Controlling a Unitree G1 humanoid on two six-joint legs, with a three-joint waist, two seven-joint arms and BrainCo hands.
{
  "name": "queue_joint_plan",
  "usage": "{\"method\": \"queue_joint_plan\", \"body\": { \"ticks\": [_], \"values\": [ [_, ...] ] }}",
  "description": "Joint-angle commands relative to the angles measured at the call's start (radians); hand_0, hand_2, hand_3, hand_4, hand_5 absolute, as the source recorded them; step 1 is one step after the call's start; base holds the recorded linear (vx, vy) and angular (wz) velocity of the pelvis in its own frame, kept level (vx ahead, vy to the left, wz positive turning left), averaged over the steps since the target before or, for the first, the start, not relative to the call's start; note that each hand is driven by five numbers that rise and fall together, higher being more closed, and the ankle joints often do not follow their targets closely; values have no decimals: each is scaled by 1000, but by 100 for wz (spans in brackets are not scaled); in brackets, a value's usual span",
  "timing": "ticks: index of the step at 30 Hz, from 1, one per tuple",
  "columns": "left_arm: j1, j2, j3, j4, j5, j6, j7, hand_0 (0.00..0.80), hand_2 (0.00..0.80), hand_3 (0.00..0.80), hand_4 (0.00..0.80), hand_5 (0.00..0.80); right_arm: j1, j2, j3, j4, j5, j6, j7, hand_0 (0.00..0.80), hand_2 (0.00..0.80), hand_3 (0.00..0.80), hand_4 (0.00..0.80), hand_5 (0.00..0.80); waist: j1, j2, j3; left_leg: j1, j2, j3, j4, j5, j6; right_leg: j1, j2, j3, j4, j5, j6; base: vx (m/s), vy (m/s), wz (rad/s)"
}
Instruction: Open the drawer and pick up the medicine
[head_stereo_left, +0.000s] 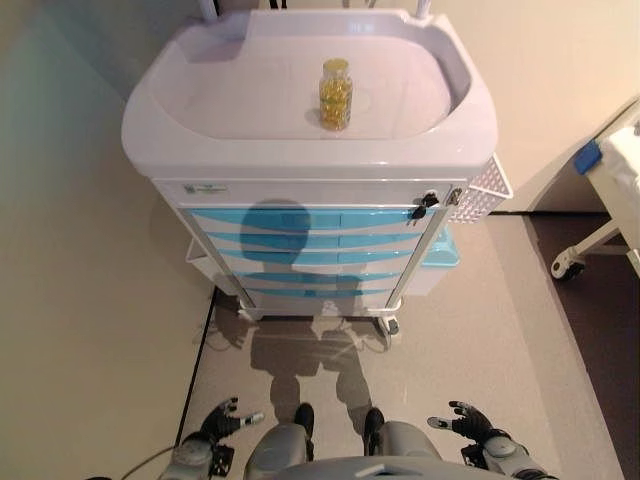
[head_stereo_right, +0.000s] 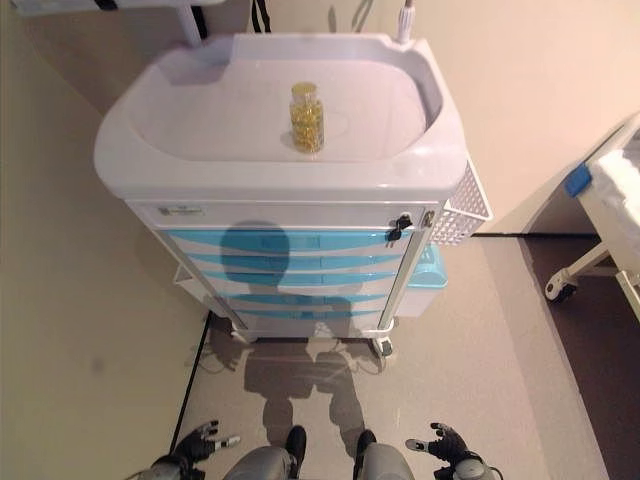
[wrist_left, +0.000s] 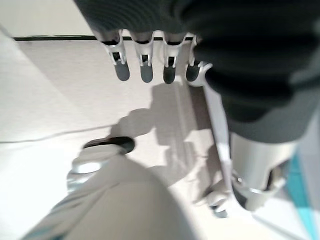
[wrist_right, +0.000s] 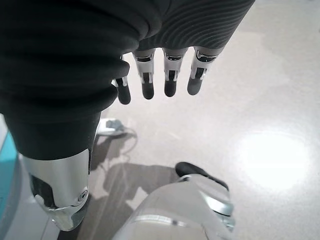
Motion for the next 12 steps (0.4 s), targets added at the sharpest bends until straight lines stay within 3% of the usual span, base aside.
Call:
{"method": "queue_joint_plan", "body": {
  "ticks": [1,12],
  "values": [
    [-47,1,28,10,63,-12,38,0,0,0,0,0,8,-5,25,-13,-1,-4,-13,0,0,0,0,0,9,-27,-9,-16,-49,31,3,-10,23,31,-3,6,-184,146,65,52,-31,4],
    [-45,-21,-1,60,104,-17,52,0,0,0,0,0,18,38,32,16,39,-2,-1,0,0,0,0,0,18,-46,-68,63,-16,-4,-140,56,2,106,12,-65,-243,147,68,21,-23,10]
  ]
}}
